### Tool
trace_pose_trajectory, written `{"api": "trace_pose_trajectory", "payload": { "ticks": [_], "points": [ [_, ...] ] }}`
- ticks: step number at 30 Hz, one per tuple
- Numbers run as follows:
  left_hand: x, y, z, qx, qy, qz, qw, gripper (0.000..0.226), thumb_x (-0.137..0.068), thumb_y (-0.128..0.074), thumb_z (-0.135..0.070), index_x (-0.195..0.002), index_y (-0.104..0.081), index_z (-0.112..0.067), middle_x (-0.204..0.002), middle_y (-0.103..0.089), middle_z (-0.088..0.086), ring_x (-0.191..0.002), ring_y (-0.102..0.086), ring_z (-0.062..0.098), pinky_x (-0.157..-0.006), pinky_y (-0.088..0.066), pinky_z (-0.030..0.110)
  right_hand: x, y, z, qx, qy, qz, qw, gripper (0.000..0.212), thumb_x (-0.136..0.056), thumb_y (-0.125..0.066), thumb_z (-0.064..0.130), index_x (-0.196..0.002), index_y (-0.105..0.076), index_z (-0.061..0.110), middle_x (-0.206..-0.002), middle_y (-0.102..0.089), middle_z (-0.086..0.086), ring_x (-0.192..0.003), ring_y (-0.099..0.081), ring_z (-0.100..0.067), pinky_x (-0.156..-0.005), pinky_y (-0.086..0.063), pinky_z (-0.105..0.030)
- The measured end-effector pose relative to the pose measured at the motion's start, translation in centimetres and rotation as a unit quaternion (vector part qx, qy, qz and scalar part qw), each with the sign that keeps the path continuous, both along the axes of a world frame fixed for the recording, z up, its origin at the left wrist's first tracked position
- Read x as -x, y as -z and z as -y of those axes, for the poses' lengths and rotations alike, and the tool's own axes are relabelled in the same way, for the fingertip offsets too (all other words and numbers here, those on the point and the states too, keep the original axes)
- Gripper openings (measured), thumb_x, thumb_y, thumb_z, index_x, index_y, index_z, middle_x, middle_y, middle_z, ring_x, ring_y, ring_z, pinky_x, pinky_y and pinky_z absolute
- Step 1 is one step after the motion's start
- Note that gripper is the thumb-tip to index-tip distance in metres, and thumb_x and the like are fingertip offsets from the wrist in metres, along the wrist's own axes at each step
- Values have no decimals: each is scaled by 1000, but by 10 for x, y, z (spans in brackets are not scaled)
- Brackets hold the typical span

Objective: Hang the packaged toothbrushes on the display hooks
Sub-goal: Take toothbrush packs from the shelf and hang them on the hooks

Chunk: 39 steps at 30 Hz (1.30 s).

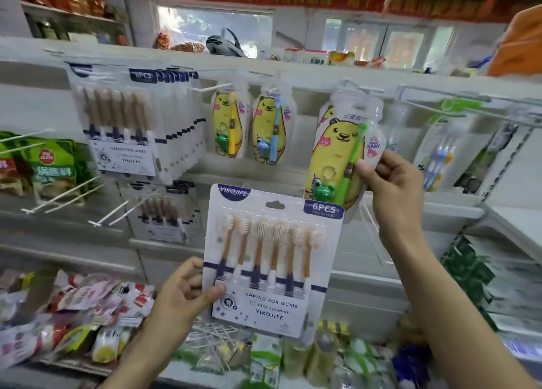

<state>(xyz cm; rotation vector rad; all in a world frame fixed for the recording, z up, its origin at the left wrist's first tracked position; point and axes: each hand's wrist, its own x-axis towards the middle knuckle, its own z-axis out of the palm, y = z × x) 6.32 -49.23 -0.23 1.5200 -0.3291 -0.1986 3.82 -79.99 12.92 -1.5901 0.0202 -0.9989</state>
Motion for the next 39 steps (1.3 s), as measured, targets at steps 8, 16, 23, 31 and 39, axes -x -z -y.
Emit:
{"api": "trace_pose_trajectory", "payload": {
  "ticks": [8,16,23,31,39],
  "points": [
    [-22,1,15,-3,17,11,1000,35,-72,-74,-10,-103,-60,-2,-94,-78,12,-87,-75,26,-82,-58,37,-15,-4,12,-23,14,-15,1000,20,-92,-64,0,-106,-73,10,-97,-78,-4,-93,-74,-22,-81,-60,-39],
    [-30,8,39,16,8,12,1000,35,-71,-71,-2,-104,-60,0,-92,-77,16,-86,-75,28,-70,-59,23,-56,-11,48,-16,8,-52,998,21,-92,-62,0,-99,-73,16,-89,-78,3,-85,-73,-15,-76,-59,-33],
    [-28,21,49,47,-16,-7,999,87,-43,-98,-48,-105,-59,1,-95,-76,19,-84,-75,30,-72,-61,30,-103,-13,82,18,8,-81,996,28,-91,-61,1,-85,-73,25,-88,-75,1,-85,-73,-19,-80,-59,-42],
    [-16,32,54,72,-71,-32,994,102,-29,-98,-55,-105,-60,2,-94,-75,23,-82,-75,31,-69,-60,30,-131,-6,101,-3,0,-93,996,19,-93,-64,7,-86,-73,22,-89,-76,1,-87,-73,-21,-84,-60,-46],
    [-4,48,46,90,-99,-58,989,105,-29,-98,-54,-107,-58,3,-95,-76,22,-86,-75,32,-71,-60,30,-132,15,105,-5,46,-47,998,26,-84,-75,13,-102,-58,21,-91,-71,-1,-84,-71,-15,-77,-55,-34]
  ]
}}
